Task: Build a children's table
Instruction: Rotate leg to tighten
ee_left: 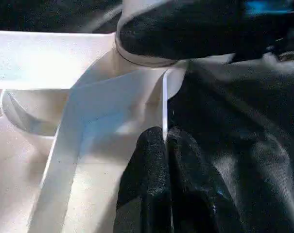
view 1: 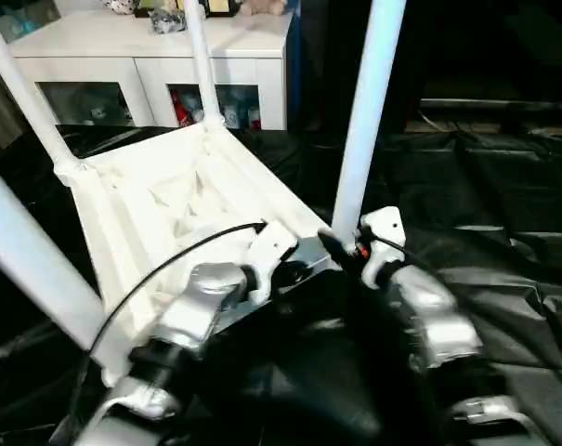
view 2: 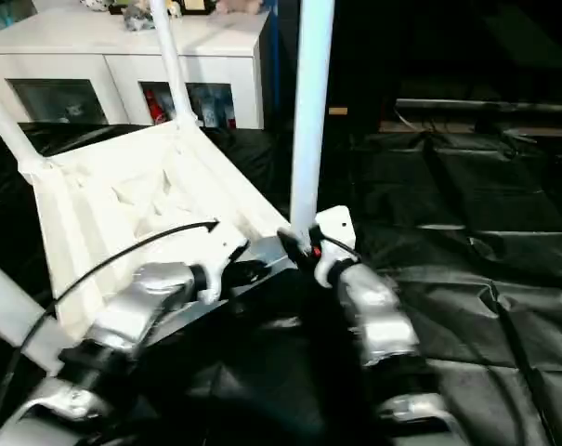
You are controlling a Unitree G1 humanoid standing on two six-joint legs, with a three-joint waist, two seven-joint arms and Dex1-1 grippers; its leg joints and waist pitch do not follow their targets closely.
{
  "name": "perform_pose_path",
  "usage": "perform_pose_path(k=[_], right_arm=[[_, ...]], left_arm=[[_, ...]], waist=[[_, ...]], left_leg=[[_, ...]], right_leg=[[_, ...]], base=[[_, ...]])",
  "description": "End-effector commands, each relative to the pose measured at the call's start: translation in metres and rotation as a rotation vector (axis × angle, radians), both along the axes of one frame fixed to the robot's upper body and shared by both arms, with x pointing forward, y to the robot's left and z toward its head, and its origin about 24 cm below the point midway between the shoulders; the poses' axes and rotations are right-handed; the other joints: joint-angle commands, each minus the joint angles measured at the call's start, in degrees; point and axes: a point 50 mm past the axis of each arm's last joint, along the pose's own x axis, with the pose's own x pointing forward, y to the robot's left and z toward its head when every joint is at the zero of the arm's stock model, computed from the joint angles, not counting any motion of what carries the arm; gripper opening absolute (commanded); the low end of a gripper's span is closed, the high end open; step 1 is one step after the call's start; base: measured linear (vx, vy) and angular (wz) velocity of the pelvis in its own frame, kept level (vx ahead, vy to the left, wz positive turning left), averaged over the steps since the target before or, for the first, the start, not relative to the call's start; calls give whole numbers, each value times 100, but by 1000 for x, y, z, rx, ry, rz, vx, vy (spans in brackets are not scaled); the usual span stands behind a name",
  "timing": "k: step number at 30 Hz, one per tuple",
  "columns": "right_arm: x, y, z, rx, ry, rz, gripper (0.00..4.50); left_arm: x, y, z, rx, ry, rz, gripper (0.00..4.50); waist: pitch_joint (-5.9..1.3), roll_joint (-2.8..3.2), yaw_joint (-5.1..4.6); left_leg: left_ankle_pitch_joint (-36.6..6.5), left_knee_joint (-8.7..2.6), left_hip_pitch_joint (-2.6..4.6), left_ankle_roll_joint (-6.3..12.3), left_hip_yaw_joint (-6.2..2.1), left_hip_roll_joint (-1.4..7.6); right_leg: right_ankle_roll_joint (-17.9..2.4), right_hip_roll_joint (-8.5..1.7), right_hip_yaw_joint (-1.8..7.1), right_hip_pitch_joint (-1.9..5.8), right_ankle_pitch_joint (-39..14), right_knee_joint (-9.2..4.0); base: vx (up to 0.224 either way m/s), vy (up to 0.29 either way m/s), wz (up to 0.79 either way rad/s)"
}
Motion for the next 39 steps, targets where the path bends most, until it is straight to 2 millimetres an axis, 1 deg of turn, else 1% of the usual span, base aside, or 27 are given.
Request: perform_pose_path(k=[1, 2, 3, 4, 5, 6, 9, 10, 12, 13, 14, 15, 16, 17, 19, 20, 21, 23, 27, 29, 30, 31, 32, 34, 36, 37, 39], right_arm=[[-13, 22, -4, 0, 41, 242, 317], [-15, 17, -2, -6, 43, 272, 317], [-16, 11, 0, -12, 45, 301, 317], [-18, 2, 3, -20, 55, 354, 317], [-20, -1, 3, -26, 58, 376, 317], [-23, -6, 5, -40, 65, 423, 317], [-27, -13, 6, -60, 78, 495, 317], [-28, -14, 6, -63, 79, 510, 317], [-31, -14, 8, -93, 67, 563, 317], [-31, -14, 8, -94, 66, 568, 317], [-31, -13, 8, -93, 66, 575, 317], [-31, -12, 8, -93, 67, 578, 317], [-32, -10, 7, -96, 70, 593, 303], [-33, -9, 6, -98, 71, 603, 292], [-34, -6, 5, -96, 74, 623, 284], [-34, -5, 5, -95, 75, 627, 279], [-34, -4, 4, -95, 79, 635, 274], [-34, -1, 3, -96, 88, 649, 270], [-33, 1, 2, -83, 92, 627, 267], [-32, 2, -4, -81, 103, 550, 267], [-31, 3, -7, -88, 96, 505, 267], [-29, 4, -10, -91, 93, 448, 267], [-27, 4, -12, -92, 92, 409, 267], [-22, 8, -21, -83, 104, 239, 266], [-20, 13, -29, -57, 129, 107, 266], [-18, 18, -33, -37, 148, 32, 266], [-17, 24, -36, -25, 163, -35, 266]], left_arm=[[-5, -9, 8, -41, -25, -98, 0], [-6, -5, 7, -32, -18, -114, 0], [-7, -2, 6, -23, -10, -133, 0], [-11, 4, 5, -15, 8, -169, 0], [-12, 6, 4, -13, 13, -181, 0], [-14, 10, 4, -10, 23, -208, 0], [-21, 16, 6, -28, 44, -285, 0], [-23, 17, 7, -30, 52, -299, 0], [-35, 26, 7, -19, 93, -409, 0], [-37, 28, 7, -19, 99, -419, 0], [-38, 29, 8, -19, 103, -424, 0], [-38, 30, 8, -19, 104, -425, 0], [-38, 31, 8, -13, 101, -416, 0], [-37, 32, 8, -8, 97, -406, 0], [-36, 35, 8, 3, 88, -383, 0], [-35, 35, 8, 4, 87, -379, 0], [-34, 37, 9, 8, 82, -363, 0], [-33, 39, 9, 11, 76, -338, 0], [-31, 41, 8, 17, 65, -301, 0], [-24, 38, 6, 16, 36, -222, 0], [-20, 36, 6, 13, 20, -185, 0], [-17, 34, 6, 12, 8, -147, 0], [-15, 33, 6, 10, 1, -122, 0], [-4, 25, 6, 6, -31, -9, 0], [3, 16, 6, -5, -46, 69, 0], [7, 8, 7, -19, -51, 105, 0], [9, 0, 7, -35, -55, 132, 0]], waist=[[-289, -36, 15], [-297, -54, 6], [-306, -49, 11], [-321, -26, 22], [-325, -38, 19], [-340, -16, 43], [-380, -8, 70], [-380, -4, 74], [-361, -21, 79], [-360, -12, 79], [-334, -57, 76], [-334, -57, 76], [-331, -49, 127], [-311, -71, 142], [-298, -56, 158], [-302, -113, 154], [-305, -100, 162], [-311, -107, 165], [-318, -124, 165], [-313, -129, 163], [-298, -136, 156], [-283, -138, 155], [-282, -138, 156], [-258, -183, 136], [-239, -172, 114], [-247, -206, 98], [-243, -197, 79]], left_leg=[[-1527, -418, 52, 229, -123, 195], [-1478, -414, 53, 251, -118, 198], [-1367, -398, 52, 298, -117, 198], [-1236, -382, 43, 357, -121, 194], [-1161, -376, 35, 396, -116, 203], [-1037, -351, 45, 457, -112, 205], [-709, -292, 33, 637, -100, 217], [-651, -283, 30, 696, -91, 216], [-792, -303, 31, 684, -91, 227], [-852, -306, 31, 659, -91, 230], [-1036, -329, 60, 583, -70, 242], [-1036, -329, 60, 583, -70, 242], [-1076, -336, 75, 514, -71, 256], [-1149, -357, 65, 459, -72, 256], [-1330, -380, 74, 325, -78, 254], [-1335, -383, 70, 301, -78, 253], [-1314, -384, 66, 283, -87, 251], [-1210, -372, 62, 284, -83, 243], [-1012, -339, 48, 388, -70, 229], [-981, -338, 43, 398, -70, 232], [-1071, -348, 47, 358, -68, 225], [-1225, -363, 56, 280, -76, 225], [-1287, -367, 64, 236, -76, 223], [-1504, -400, 74, 85, -88, 219], [-1696, -423, 100, -57, -98, 208], [-1726, -436, 87, -100, -118, 204], [-1786, -437, 91, -125, -122, 192]], right_leg=[[-1151, -273, 164, 157, -1336, -471], [-1185, -268, 160, 165, -1226, -471], [-1255, -250, 152, 181, -985, -448], [-1340, -239, 139, 205, -716, -406], [-1384, -232, 136, 213, -560, -388], [-1476, -227, 125, 214, -292, -355], [-1664, -225, 107, 212, 284, -271], [-1711, -217, 100, 198, 377, -264], [-1719, -228, 96, 188, 158, -282], [-1720, -231, 97, 186, 69, -276], [-1703, -219, 112, 154, -240, -324], [-1703, -219, 112, 154, -240, -324], [-1679, -233, 129, 144, -394, -314], [-1611, -228, 133, 140, -579, -330], [-1516, -244, 150, 133, -879, -354], [-1489, -245, 151, 143, -910, -357], [-1469, -254, 156, 146, -918, -347], [-1439, -254, 162, 140, -824, -341], [-1450, -248, 161, 142, -609, -325], [-1453, -251, 165, 138, -628, -325], [-1426, -253, 171, 125, -798, -350], [-1364, -266, 175, 122, -1100, -383], [-1323, -267, 178, 114, -1245, -396], [-1149, -273, 192, 92, -1745, -441], [-1021, -268, 194, 59, -2081, -482], [-952, -278, 186, 79, -2168, -481], [-885, -278, 189, 60, -2243, -503]], base=[[0, 0, 0], [0, 0, 0], [0, 0, 0], [0, 0, 0], [0, 0, 0], [0, 0, 0], [0, 0, 0], [0, 0, 0], [0, 0, 0], [0, 0, 0], [0, 0, 0], [0, 0, 0], [0, 0, 0], [0, 0, 0], [0, 0, 0], [0, 0, 0], [0, 0, 0], [0, 0, 0], [0, 0, 0], [0, 0, 0], [0, 0, 0], [0, 0, 0], [0, 0, 0], [0, 0, 0], [0, 0, 0], [0, 0, 0], [0, 0, 0]])
